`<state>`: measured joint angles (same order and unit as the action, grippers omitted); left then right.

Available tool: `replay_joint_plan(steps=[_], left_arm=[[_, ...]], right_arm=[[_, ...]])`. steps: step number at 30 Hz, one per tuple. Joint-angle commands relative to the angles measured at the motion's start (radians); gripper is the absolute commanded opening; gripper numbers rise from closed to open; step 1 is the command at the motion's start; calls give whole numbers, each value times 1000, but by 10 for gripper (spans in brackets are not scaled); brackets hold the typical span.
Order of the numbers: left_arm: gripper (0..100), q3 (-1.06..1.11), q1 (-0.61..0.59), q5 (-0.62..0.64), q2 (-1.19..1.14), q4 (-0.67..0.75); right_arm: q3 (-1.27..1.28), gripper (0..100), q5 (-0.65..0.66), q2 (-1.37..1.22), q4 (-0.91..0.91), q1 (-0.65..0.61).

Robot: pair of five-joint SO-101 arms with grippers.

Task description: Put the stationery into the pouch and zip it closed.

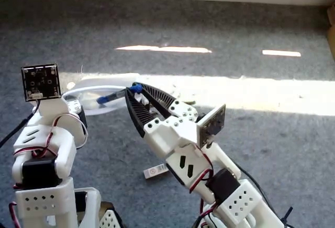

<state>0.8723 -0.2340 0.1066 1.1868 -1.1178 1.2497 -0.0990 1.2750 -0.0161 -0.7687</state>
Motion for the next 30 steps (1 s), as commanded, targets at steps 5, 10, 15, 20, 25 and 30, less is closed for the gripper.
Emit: replay_joint_plan(steps=[5,10,15,20,25,30], left_arm=[[8,2,5,8,-21,8],[8,2,5,8,-21,8],[8,2,5,8,-21,11],[8,2,5,8,-21,11],[8,2,5,8,-21,11],[8,2,5,8,-21,32]], right_arm=[[51,6,9,1,10,-48],[45,10,9,1,-38,-56],[44,10,9,1,-136,-56],[44,11,9,1,-139,-56],[42,119,9,1,-199,-56],[42,215,9,7,-223,-56]])
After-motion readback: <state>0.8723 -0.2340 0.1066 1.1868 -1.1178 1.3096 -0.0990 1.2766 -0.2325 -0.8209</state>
